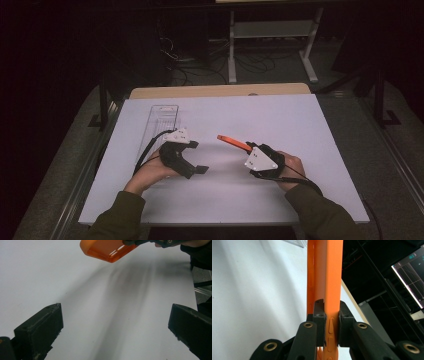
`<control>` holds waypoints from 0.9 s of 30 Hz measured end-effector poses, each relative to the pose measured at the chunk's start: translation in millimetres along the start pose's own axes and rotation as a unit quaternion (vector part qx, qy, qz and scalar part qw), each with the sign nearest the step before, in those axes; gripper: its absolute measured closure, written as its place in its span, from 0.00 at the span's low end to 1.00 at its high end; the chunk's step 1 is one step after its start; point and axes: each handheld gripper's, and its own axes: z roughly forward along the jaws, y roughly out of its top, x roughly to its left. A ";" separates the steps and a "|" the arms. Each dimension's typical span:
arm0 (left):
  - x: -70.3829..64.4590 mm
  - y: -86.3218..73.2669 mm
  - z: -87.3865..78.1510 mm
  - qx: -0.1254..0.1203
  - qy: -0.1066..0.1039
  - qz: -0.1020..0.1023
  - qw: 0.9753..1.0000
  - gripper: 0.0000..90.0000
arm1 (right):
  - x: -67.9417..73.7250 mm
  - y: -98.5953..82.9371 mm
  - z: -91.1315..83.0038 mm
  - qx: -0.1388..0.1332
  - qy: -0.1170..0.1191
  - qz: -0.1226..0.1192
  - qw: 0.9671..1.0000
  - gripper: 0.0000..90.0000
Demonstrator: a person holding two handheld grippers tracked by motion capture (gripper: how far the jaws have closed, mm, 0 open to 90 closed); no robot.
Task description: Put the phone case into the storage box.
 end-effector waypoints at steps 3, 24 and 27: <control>-0.2 0.0 0.2 0.000 0.000 -0.001 1.000 0.00 | -1.2 -0.4 0.1 -0.001 0.001 0.000 1.000 0.88; 0.0 0.1 0.2 0.001 0.001 0.003 1.000 0.00 | -5.4 -0.7 1.2 -0.004 0.029 0.051 0.998 0.88; 0.0 0.0 0.5 0.000 0.001 0.003 1.000 0.00 | -5.7 -0.7 1.0 -0.002 0.034 0.067 0.997 0.88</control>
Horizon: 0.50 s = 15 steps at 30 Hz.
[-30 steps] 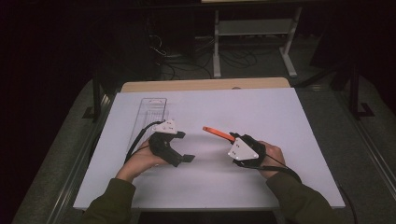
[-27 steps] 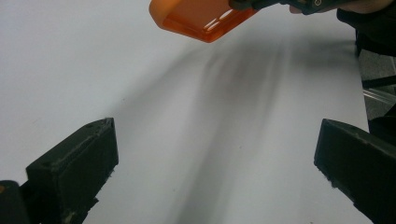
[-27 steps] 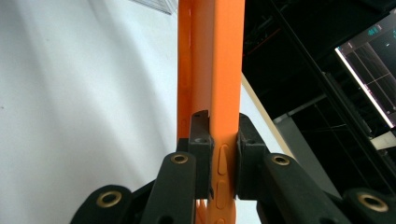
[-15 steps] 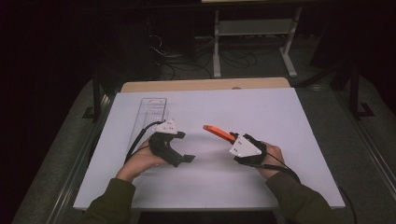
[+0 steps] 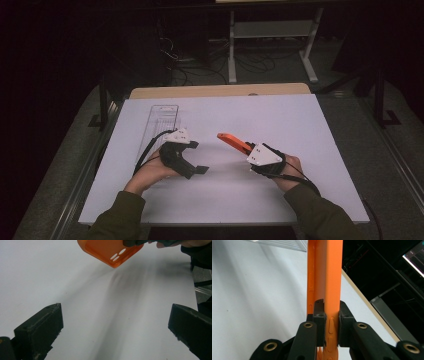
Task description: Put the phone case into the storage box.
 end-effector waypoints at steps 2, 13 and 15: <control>0.1 0.0 0.0 0.001 0.000 0.001 1.000 0.00 | -0.5 -0.2 0.2 0.000 0.001 0.005 1.000 0.88; 0.1 0.2 -0.2 0.003 0.000 0.000 1.000 0.00 | -3.5 -0.8 0.6 -0.005 0.015 0.048 0.999 0.88; -0.1 0.1 -0.3 0.003 0.000 -0.002 1.000 0.00 | -4.7 -1.0 0.9 -0.006 0.015 0.051 0.999 0.88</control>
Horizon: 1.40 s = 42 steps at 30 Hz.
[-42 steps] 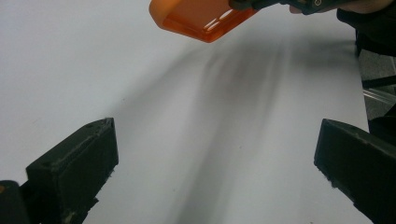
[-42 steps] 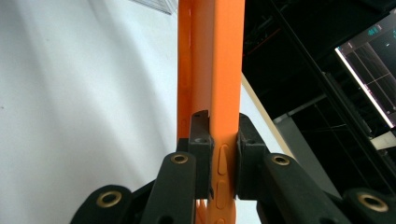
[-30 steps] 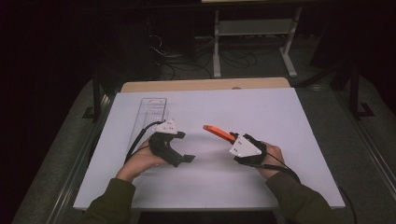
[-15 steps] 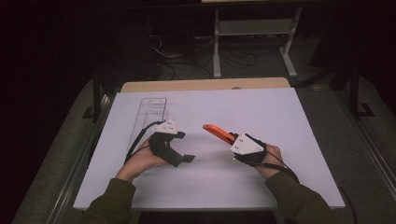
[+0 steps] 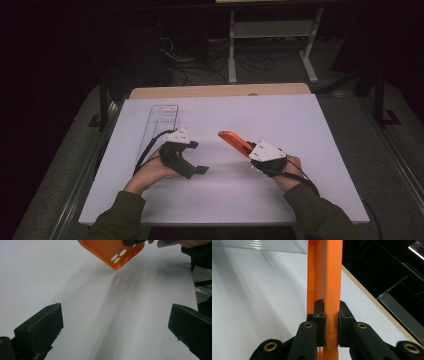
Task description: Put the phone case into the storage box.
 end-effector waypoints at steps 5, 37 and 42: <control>0.0 0.0 0.0 0.000 0.000 0.000 1.000 0.00 | -2.6 -0.4 0.0 -0.001 0.007 0.020 1.000 0.88; 0.0 0.3 0.3 0.004 0.001 0.001 1.000 0.00 | -18.5 -4.6 0.3 -0.004 0.068 0.162 0.984 0.88; -0.1 0.4 0.5 0.005 0.002 0.001 1.000 0.00 | -19.8 -5.1 0.3 -0.004 0.075 0.195 0.978 0.88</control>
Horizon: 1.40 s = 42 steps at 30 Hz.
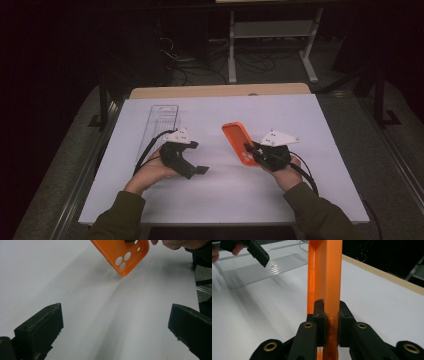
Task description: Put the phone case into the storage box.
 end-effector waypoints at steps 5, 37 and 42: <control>0.2 0.1 -0.2 0.001 0.001 -0.001 1.000 0.00 | -3.5 -0.7 0.5 -0.003 0.005 0.025 1.000 0.88; -10.1 24.6 1.0 -0.046 0.052 -0.064 0.995 0.00 | 0.3 0.9 0.9 -0.022 0.010 0.062 0.998 0.88; -8.7 26.9 5.8 -0.050 0.059 -0.072 0.994 0.00 | 5.4 2.9 2.1 -0.025 0.014 0.057 0.998 0.88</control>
